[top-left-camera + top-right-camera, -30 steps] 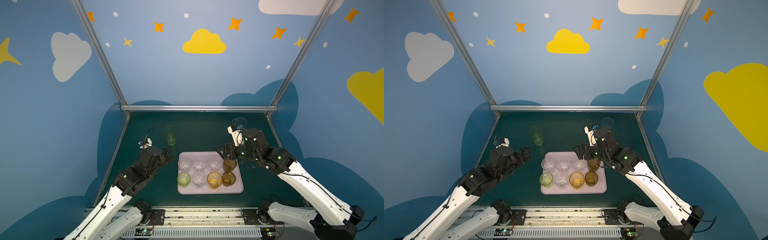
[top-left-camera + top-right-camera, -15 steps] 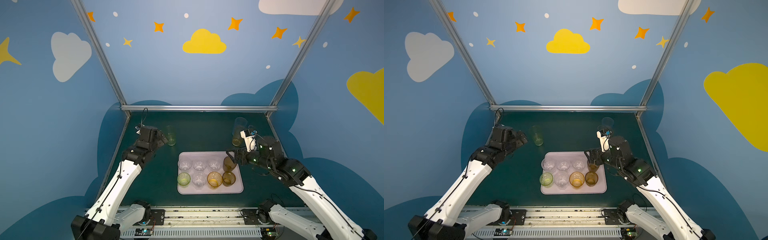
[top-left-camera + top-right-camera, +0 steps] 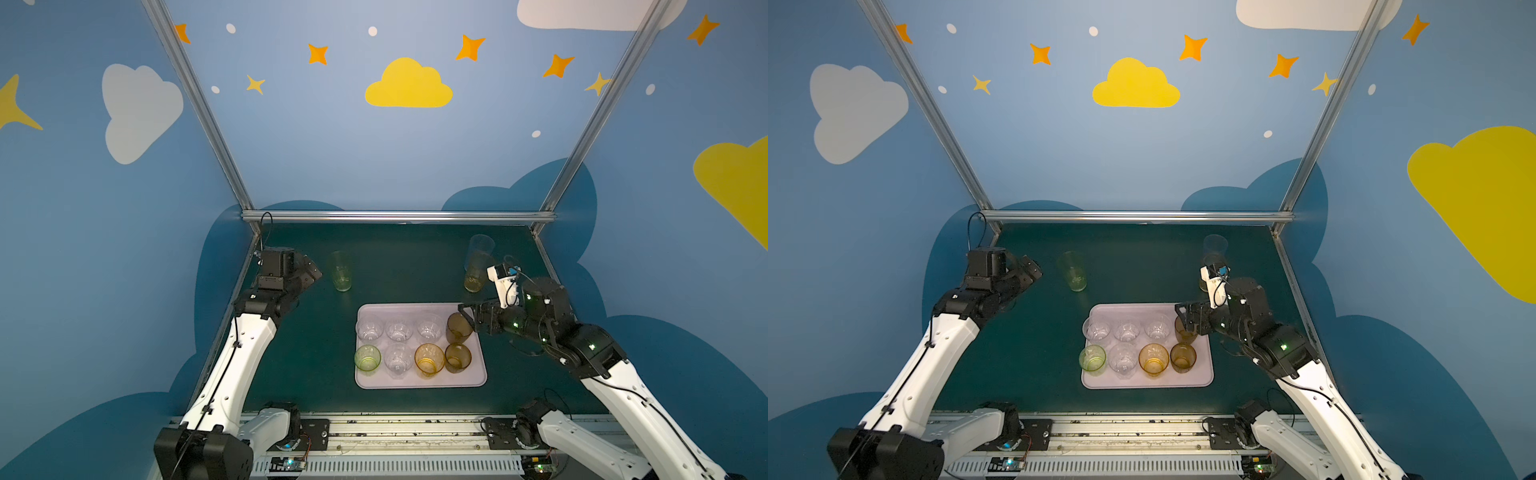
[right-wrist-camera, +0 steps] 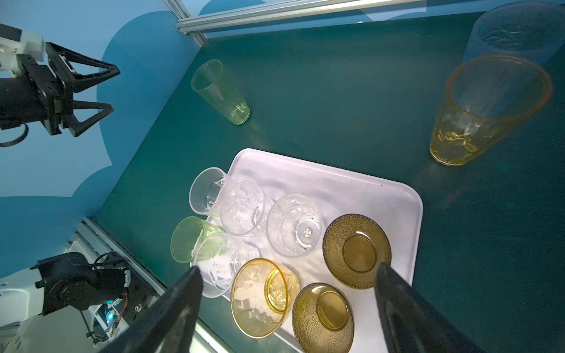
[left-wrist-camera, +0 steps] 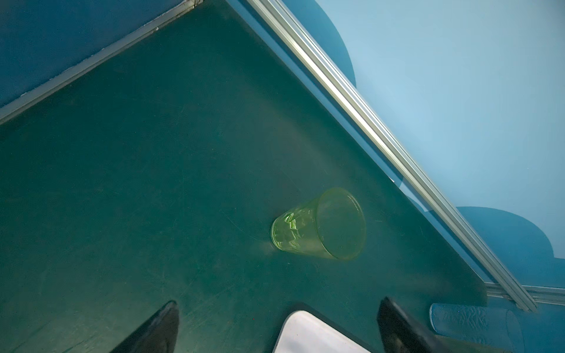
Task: Place the glasses into the tray
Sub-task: Pick up the glass from the top-left of the table.
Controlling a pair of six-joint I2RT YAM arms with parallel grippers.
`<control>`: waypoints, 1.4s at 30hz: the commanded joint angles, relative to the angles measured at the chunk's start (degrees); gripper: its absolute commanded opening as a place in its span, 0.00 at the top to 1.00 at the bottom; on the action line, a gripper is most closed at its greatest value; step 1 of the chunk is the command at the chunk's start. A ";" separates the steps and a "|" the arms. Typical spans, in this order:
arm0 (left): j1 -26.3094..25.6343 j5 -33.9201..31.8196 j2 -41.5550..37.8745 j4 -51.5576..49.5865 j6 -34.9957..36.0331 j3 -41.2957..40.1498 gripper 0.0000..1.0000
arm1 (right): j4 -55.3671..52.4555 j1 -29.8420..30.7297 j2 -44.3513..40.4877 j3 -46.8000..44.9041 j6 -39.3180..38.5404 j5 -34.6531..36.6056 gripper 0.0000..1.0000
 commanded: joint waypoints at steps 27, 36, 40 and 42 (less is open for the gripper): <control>0.05 11.74 24.01 4.45 1.20 10.22 0.45 | -7.36 -1.20 -9.87 -5.95 3.37 3.21 0.13; -0.21 11.30 27.61 3.02 3.07 13.27 0.55 | -7.49 -1.19 -10.14 -6.19 3.57 3.12 0.13; -0.35 11.53 29.79 1.93 3.69 14.95 0.58 | -7.55 -1.31 -10.14 -6.13 3.81 3.37 0.13; -0.52 11.60 30.64 1.76 3.87 15.49 0.61 | -7.49 -1.27 -10.14 -6.21 4.05 3.38 0.13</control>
